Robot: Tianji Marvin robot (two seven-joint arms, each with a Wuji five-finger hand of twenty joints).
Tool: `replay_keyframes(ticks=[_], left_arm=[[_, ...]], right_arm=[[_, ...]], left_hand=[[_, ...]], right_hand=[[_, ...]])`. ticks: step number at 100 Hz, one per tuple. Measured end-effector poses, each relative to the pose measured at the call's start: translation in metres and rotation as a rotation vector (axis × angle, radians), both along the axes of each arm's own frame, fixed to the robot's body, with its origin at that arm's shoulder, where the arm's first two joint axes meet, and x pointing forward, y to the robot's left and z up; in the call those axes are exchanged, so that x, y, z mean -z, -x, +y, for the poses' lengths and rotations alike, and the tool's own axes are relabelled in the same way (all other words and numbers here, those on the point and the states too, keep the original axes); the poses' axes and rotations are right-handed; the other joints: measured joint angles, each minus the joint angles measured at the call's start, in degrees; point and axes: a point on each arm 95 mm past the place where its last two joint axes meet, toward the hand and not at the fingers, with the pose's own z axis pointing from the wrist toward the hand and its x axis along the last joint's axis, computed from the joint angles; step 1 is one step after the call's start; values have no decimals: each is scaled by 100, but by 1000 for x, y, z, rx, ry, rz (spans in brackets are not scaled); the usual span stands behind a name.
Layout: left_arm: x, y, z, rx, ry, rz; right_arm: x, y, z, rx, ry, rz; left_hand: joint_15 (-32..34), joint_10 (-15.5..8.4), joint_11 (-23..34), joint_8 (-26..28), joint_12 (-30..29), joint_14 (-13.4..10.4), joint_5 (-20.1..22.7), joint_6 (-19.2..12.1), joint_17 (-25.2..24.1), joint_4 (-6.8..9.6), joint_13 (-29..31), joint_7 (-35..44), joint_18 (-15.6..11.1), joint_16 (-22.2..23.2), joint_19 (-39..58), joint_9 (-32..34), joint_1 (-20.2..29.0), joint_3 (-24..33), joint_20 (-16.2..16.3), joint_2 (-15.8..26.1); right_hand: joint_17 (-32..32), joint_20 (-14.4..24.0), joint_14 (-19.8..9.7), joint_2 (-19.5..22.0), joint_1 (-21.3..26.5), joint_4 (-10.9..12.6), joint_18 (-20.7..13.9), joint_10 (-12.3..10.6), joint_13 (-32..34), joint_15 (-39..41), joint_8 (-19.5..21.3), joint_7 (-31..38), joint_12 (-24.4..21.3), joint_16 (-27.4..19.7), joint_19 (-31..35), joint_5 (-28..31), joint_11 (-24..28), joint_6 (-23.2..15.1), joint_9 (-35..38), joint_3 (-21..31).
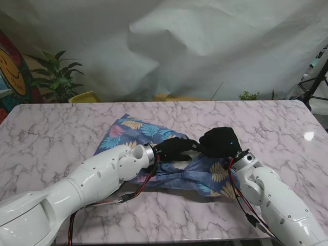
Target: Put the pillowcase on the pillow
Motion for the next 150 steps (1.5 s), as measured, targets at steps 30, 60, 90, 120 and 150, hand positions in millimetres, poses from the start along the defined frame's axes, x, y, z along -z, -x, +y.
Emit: replay_keyframes(ticks=[30,60,90,120,150], left_arm=[[10,15,-2,111,-3,-1],[26,17,-9,194,-22,42],[29,8,-28,51,-122,-79],[26,6,-31,-23,-132,-105],[17,6,-30,-19,-245,-203]], right_arm=[[-10,-1,-3,23,111,-77],[-24,-3,15,-29,62,-163],[-29,19,48,-193,-126,-139],[3,42,44,-162,-43,80],[2,57,25,-61,-98,124]], left_hand=[[181,-20,896,181,136,-72,508,140,335,0,564,449,-50,268,570,447,61,722,68,-126],[315,-168,900,326,650,-205,833,72,411,0,837,684,-180,964,1001,926,60,1392,81,-374],[653,-312,1210,245,346,-534,599,70,302,-13,545,371,-526,797,1134,400,45,1394,88,-232],[784,-149,646,42,9,-485,268,264,2,-14,61,43,-532,292,990,143,45,1104,-14,-226],[486,-88,-18,-21,-92,-437,-3,271,-228,52,-244,-55,-499,147,648,-5,-110,422,-88,66]], right_hand=[[3,0,-15,-2,0,0,0,-48,0,0,0,-1,2,4,0,0,8,-3,2,0],[5,-11,-18,-2,0,0,0,-57,0,0,-3,-2,4,10,0,53,18,-7,9,0],[6,1,-18,-3,0,0,0,-57,0,0,-4,1,17,59,1,53,77,-7,9,0],[-51,-1195,-18,1,0,0,158,-43,0,-598,-53,-295,-495,-1359,-82,-612,-642,-84,9,-154],[-4330,-2269,798,423,-293,43,863,405,-1933,-7403,-1720,-2189,-1922,-4196,-3870,-4154,-3399,273,-3387,-962]])
